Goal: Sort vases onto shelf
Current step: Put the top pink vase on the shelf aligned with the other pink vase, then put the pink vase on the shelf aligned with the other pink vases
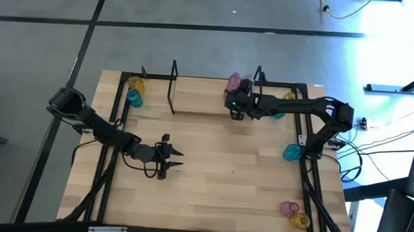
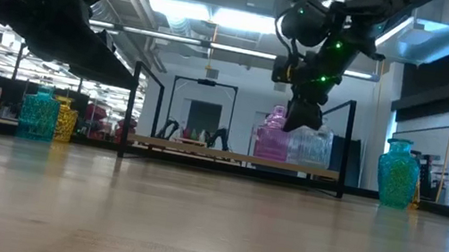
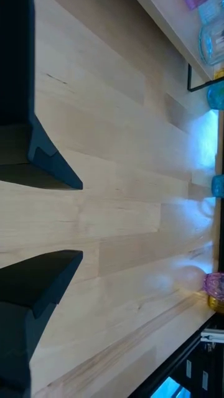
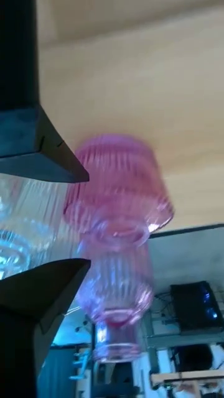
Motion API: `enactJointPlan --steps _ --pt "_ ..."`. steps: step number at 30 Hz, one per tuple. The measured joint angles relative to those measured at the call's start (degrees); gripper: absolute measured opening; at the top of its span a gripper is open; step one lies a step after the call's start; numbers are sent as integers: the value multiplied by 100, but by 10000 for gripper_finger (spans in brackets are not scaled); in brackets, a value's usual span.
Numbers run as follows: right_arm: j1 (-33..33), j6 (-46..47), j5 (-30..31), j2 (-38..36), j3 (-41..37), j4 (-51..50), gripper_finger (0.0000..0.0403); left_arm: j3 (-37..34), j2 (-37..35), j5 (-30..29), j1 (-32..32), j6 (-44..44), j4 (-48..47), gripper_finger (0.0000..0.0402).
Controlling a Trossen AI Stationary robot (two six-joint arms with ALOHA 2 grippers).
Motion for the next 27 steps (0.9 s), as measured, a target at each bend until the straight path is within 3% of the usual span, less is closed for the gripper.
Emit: enactJointPlan --steps 15,22,27 --pt "69 9 48 -2 92 -61 200 0 0 1 1 2 -4 162" --pt "853 345 -36 -47 818 -699 200 0 0 0 0 4 -4 162" --pt "1675 1272 -910 -400 1236 -1681 200 0 0 39 -11 -3 -6 162"
